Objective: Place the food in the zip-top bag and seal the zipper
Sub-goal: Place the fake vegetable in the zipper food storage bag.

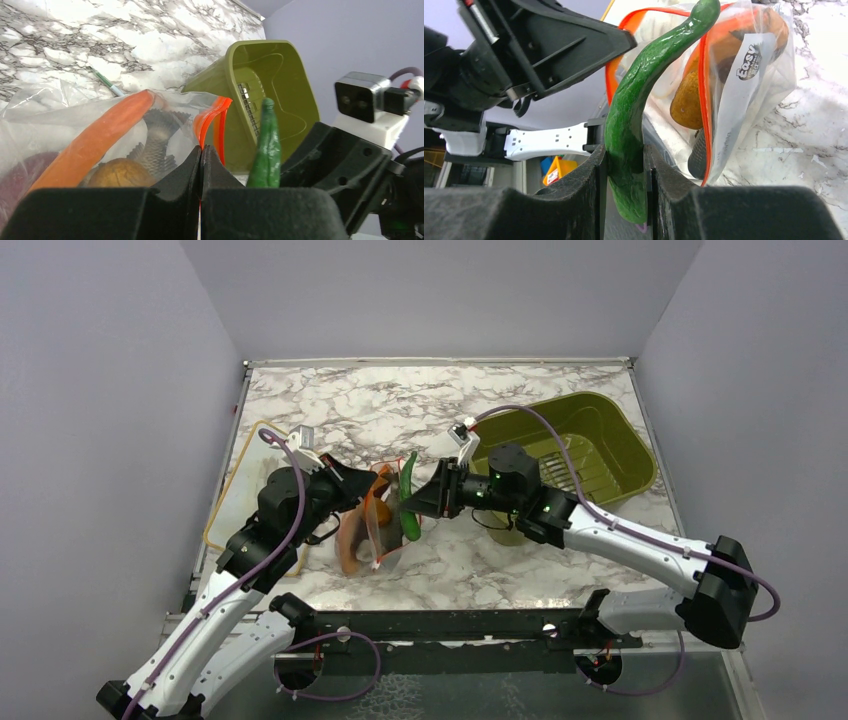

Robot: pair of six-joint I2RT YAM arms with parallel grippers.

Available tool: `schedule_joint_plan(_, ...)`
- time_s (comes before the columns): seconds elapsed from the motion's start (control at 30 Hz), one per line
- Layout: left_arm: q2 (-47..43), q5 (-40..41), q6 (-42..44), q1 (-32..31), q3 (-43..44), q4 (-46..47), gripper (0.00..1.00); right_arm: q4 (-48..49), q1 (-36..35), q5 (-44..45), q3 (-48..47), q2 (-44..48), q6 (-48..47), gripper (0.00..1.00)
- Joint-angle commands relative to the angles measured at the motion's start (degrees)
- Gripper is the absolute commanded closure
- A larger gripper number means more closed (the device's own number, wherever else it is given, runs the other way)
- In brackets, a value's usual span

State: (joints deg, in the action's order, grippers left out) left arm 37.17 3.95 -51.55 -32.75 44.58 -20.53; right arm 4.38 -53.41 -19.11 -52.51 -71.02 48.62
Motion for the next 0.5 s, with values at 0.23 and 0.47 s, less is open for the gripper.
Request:
schedule_joint_plan(0.23, -0.78, -2.49, -3.27, -0.14, -0.47, 6.55, 1.0, -3.34, -2.78, 5.86, -7.27, -7.35, 3.66, 0.77)
schedule_joint_plan(0.47, -0.89, -2.62, -3.65, -0.12, -0.39, 7.33, 1.0, -6.57, -4.43, 9.79, -7.3, -9.4, 1.97, 0.76)
